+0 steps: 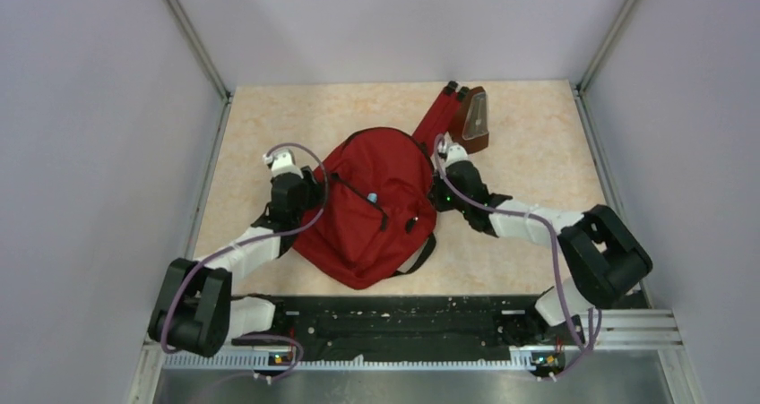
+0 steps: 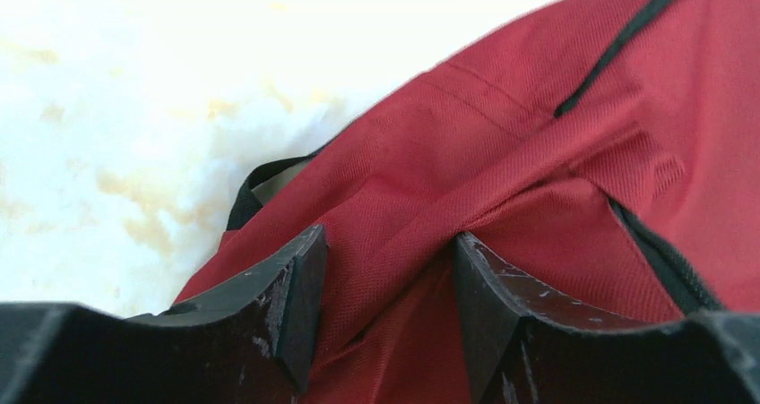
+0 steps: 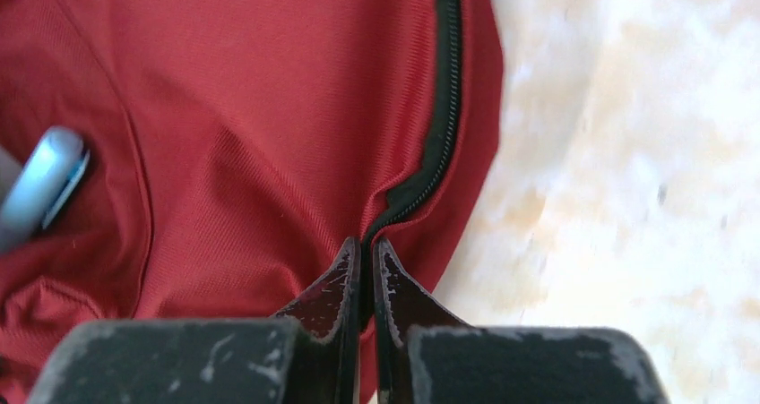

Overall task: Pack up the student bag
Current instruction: Adjust the student bag at the center of the board.

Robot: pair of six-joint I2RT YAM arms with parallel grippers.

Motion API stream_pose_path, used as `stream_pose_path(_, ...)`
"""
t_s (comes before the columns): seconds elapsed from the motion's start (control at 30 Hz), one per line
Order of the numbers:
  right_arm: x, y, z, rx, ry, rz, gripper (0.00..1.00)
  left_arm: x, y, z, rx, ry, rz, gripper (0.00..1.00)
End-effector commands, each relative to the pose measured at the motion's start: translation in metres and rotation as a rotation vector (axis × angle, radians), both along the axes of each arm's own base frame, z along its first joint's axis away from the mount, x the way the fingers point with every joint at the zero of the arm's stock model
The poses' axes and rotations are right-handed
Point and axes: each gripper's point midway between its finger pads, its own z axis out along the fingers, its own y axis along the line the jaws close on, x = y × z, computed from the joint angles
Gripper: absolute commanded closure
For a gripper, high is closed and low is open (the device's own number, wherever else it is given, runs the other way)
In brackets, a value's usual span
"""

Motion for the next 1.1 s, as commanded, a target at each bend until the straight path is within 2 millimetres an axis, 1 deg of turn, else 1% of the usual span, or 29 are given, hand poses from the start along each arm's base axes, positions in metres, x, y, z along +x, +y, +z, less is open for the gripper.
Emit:
stream_pose_path(0.0, -0.034, -0.013, 0.010, -0.049, -0.084, -0.127, 1.00, 0.046, -0.016, 0.050, 0.030, -0.132, -0.075, 0.42)
stream_pose_path(0.07, -0.050, -0.022, 0.012, -0.045, -0.100, -0.151, 1.00, 0.057, -0.028, 0.057, 0.046, -0.146, -0.145, 0.41)
stream_pose_path(0.13, -0.067, -0.026, 0.016, -0.024, -0.114, -0.145, 1.00, 0.065, -0.044, 0.061, 0.059, -0.175, -0.241, 0.40)
stream_pose_path(0.17, -0.074, -0.026, 0.024, -0.003, -0.130, -0.138, 1.00, 0.069, -0.053, 0.064, 0.060, -0.196, -0.296, 0.38)
stream_pose_path(0.2, -0.079, -0.028, 0.026, 0.001, -0.134, -0.135, 0.99, 0.070, -0.064, 0.065, 0.052, -0.205, -0.352, 0.36)
stream_pose_path(0.27, -0.088, -0.033, 0.028, -0.002, -0.127, -0.129, 0.88, 0.073, -0.074, 0.065, 0.056, -0.203, -0.390, 0.29)
stream_pose_path(0.3, -0.091, -0.036, 0.029, -0.005, -0.123, -0.131, 0.81, 0.073, -0.074, 0.065, 0.066, -0.200, -0.387, 0.26)
stream_pose_path(0.33, -0.093, -0.039, 0.032, -0.006, -0.125, -0.135, 0.70, 0.071, -0.074, 0.066, 0.084, -0.201, -0.374, 0.23)
stream_pose_path(0.37, -0.093, -0.041, 0.036, 0.002, -0.135, -0.136, 0.61, 0.069, -0.067, 0.068, 0.109, -0.197, -0.336, 0.22)
stream_pose_path(0.4, -0.096, -0.045, 0.037, -0.014, -0.135, -0.134, 0.52, 0.066, -0.060, 0.070, 0.130, -0.191, -0.301, 0.21)
stream_pose_path(0.47, -0.097, -0.050, 0.045, -0.018, -0.154, -0.134, 0.37, 0.057, -0.045, 0.082, 0.164, -0.192, -0.228, 0.19)
stream_pose_path(0.5, -0.098, -0.052, 0.050, -0.015, -0.165, -0.134, 0.30, 0.051, -0.038, 0.089, 0.181, -0.195, -0.197, 0.16)
stream_pose_path(0.57, -0.098, -0.053, 0.060, -0.001, -0.193, -0.129, 0.20, 0.035, -0.024, 0.104, 0.226, -0.205, -0.132, 0.13)
stream_pose_path(0.6, -0.098, -0.053, 0.064, 0.007, -0.206, -0.127, 0.18, 0.026, -0.018, 0.112, 0.248, -0.217, -0.102, 0.12)
stream_pose_path(0.63, -0.098, -0.053, 0.067, 0.017, -0.214, -0.126, 0.16, 0.014, -0.015, 0.126, 0.269, -0.244, -0.091, 0.12)
stream_pose_path(0.7, -0.098, -0.052, 0.072, 0.040, -0.231, -0.121, 0.14, -0.007, -0.019, 0.132, 0.300, -0.245, -0.124, 0.12)
stream_pose_path(0.73, -0.097, -0.052, 0.074, 0.049, -0.241, -0.123, 0.14, -0.017, -0.026, 0.130, 0.297, -0.234, -0.157, 0.12)
stream_pose_path(0.77, -0.097, -0.052, 0.074, 0.054, -0.249, -0.123, 0.13, -0.027, -0.038, 0.128, 0.274, -0.224, -0.212, 0.12)
stream_pose_path(0.83, -0.096, -0.052, 0.072, 0.041, -0.252, -0.121, 0.13, -0.051, -0.062, 0.110, 0.238, -0.151, -0.331, 0.15)
stream_pose_path(0.93, -0.093, -0.051, 0.074, 0.031, -0.249, -0.126, 0.13, -0.081, -0.093, 0.091, 0.198, -0.099, -0.465, 0.16)
stream_pose_path(1.07, -0.092, -0.050, 0.070, 0.026, -0.238, -0.131, 0.13, -0.111, -0.129, 0.073, 0.208, -0.072, -0.622, 0.16)
